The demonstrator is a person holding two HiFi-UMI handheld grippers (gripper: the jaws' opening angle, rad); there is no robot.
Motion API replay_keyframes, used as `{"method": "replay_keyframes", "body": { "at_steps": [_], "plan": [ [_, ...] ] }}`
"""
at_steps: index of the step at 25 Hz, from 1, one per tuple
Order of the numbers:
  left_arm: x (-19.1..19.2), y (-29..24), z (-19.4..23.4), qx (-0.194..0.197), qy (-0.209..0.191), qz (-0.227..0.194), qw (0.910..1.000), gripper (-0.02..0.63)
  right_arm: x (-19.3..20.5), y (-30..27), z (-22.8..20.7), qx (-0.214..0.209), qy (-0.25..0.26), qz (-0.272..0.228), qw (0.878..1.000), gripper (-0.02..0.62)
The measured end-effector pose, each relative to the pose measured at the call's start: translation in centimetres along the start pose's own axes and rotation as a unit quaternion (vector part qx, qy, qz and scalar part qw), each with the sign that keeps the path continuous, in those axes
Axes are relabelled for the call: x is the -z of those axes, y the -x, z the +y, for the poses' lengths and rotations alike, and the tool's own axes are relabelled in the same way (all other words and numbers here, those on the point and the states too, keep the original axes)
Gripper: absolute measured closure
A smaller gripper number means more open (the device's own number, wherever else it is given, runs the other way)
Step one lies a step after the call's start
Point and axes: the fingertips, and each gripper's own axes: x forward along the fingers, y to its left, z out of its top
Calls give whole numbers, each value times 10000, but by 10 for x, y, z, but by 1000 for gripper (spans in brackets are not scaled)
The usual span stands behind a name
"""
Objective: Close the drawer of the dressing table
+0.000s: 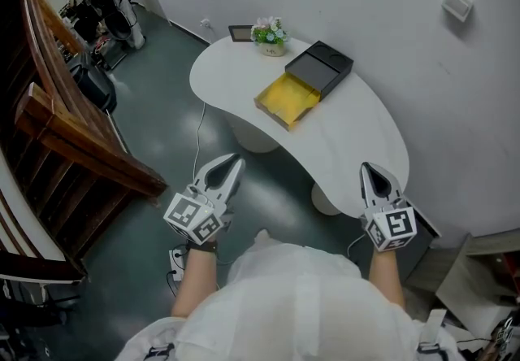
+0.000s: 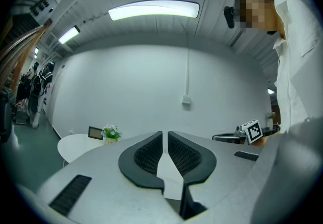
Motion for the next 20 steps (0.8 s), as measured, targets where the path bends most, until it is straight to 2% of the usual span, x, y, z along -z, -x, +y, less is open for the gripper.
{"method": "replay_keyframes", "body": {
  "at_steps": [11, 20],
  "plan": [
    [11, -5, 12, -170, 197, 60, 9996, 561, 15, -21, 2, -232, -123, 256, 9993, 586],
    [16, -9, 69, -288, 286, 91, 9991, 561, 16, -87, 18, -440, -36, 357, 9984, 586]
  ]
}}
